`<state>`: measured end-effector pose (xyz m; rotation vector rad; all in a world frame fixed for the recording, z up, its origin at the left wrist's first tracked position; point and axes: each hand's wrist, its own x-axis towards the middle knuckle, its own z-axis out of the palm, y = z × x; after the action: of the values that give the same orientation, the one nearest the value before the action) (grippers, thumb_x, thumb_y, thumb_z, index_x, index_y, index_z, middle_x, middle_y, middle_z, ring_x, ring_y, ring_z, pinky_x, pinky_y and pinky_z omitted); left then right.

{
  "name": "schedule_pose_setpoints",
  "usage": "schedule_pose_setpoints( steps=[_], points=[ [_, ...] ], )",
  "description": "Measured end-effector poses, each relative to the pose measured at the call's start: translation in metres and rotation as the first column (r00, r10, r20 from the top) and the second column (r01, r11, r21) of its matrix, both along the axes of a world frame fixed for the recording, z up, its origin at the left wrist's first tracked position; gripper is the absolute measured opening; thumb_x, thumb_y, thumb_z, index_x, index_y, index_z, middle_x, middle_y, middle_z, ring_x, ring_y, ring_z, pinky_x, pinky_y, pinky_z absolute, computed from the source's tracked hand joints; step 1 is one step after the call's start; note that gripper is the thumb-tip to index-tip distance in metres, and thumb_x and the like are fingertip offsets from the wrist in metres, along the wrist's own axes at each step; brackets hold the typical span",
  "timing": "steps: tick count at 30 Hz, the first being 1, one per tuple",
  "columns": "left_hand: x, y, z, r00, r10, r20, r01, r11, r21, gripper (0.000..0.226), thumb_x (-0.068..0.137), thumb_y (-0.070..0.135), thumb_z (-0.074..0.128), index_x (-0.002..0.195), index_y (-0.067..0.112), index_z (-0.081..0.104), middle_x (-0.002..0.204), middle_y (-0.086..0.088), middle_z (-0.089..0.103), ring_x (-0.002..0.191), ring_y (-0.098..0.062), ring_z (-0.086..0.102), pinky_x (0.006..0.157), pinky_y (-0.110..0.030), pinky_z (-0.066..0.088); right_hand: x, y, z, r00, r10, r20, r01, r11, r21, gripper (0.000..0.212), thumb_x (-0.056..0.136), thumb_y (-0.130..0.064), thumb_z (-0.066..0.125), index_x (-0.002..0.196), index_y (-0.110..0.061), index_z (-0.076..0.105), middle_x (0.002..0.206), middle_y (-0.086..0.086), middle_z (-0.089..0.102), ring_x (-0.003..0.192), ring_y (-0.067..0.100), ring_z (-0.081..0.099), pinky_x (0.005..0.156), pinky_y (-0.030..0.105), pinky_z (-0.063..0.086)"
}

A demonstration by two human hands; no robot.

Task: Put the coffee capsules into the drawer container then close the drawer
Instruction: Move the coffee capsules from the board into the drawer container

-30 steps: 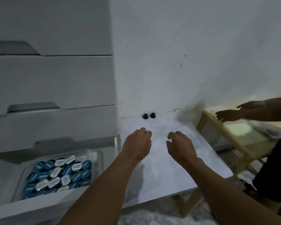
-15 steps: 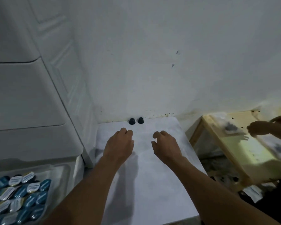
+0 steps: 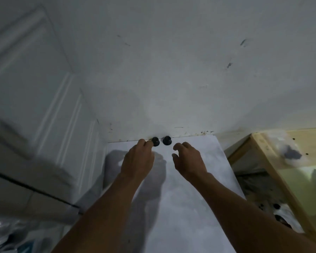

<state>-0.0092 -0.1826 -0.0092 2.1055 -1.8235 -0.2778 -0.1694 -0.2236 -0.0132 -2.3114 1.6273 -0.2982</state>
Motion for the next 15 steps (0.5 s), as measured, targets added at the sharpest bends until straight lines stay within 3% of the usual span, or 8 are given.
schedule_pose_setpoints(
  steps=[5,11,15],
  points=[
    [0.008,-0.03,-0.028,0.998,0.049,-0.04,-0.049,0.999,0.018,0.027,0.094,0.021,0.052,0.119,0.015,0.057,0.117,-0.005,0.057,0.102,-0.028,0.062,0.084,-0.039,0.053,0.011,-0.031,-0.021,0.999,0.016,0.048,-0.016,1.0,-0.004,0.034,0.093,-0.015,0.054,0.127,-0.012,0.055,0.112,0.014,0.062,0.095,0.034,0.061,0.08,0.036,0.048],
    [-0.001,-0.065,-0.054,0.992,0.074,-0.102,-0.072,0.997,0.021,0.022,0.087,0.009,0.059,0.108,0.011,0.063,0.103,-0.009,0.061,0.086,-0.032,0.064,0.073,-0.038,0.053,0.017,-0.07,-0.052,0.998,-0.023,0.051,0.022,0.999,0.027,0.028,0.091,-0.012,0.054,0.119,-0.011,0.059,0.107,0.013,0.063,0.091,0.032,0.061,0.077,0.037,0.051],
    [-0.007,-0.085,-0.067,0.987,0.084,-0.134,-0.079,0.996,0.043,0.019,0.088,0.014,0.061,0.106,0.011,0.062,0.106,-0.01,0.059,0.091,-0.03,0.061,0.076,-0.037,0.049,0.023,-0.086,-0.067,0.997,-0.02,0.075,0.019,1.0,0.019,0.026,0.091,-0.01,0.056,0.116,-0.01,0.06,0.106,0.014,0.063,0.086,0.031,0.061,0.072,0.034,0.051]
  ],
)
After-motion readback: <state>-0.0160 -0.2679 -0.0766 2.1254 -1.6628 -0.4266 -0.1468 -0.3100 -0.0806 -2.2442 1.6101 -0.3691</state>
